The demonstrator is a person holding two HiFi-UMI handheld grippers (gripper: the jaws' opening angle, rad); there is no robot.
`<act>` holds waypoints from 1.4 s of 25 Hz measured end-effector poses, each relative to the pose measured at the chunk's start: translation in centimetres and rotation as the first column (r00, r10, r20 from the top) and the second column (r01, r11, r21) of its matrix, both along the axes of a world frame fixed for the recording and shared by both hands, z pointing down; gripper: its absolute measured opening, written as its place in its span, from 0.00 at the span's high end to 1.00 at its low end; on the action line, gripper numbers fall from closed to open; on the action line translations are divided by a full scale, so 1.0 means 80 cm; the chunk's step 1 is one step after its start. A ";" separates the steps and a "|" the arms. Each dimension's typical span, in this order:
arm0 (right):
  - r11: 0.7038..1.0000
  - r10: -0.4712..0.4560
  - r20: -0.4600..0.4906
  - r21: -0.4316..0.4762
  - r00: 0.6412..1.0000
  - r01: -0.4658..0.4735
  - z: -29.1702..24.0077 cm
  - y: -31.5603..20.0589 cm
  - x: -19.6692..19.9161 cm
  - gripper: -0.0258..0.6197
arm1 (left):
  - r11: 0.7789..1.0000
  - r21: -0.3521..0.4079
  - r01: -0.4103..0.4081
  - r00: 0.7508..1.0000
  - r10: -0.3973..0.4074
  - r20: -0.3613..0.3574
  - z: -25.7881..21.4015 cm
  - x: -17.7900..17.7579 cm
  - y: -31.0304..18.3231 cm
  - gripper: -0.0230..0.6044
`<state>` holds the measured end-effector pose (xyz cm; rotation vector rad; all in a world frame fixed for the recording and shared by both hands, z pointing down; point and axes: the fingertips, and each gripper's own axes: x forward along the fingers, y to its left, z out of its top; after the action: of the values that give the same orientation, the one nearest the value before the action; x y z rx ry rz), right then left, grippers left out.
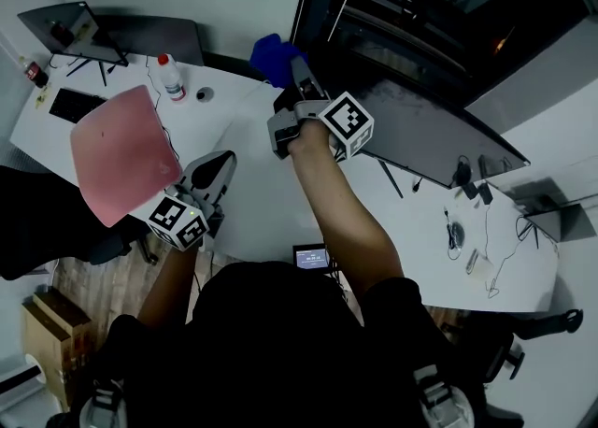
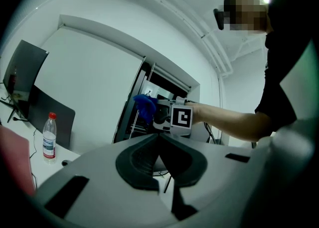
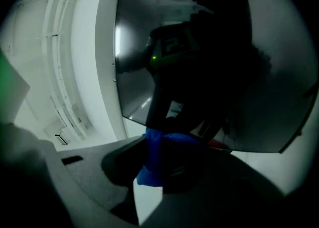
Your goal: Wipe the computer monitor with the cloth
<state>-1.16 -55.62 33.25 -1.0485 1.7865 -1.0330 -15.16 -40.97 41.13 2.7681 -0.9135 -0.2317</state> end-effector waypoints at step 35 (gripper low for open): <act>0.835 0.489 -0.723 0.550 0.488 -0.023 -0.165 0.293 0.132 0.82 | 0.987 0.029 -0.158 0.987 0.159 -0.022 -0.032 0.090 0.017 0.97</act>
<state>9.38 -32.18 20.05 -1.5820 2.3295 0.2715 -7.99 -39.59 38.59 2.8382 -0.6849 -0.2527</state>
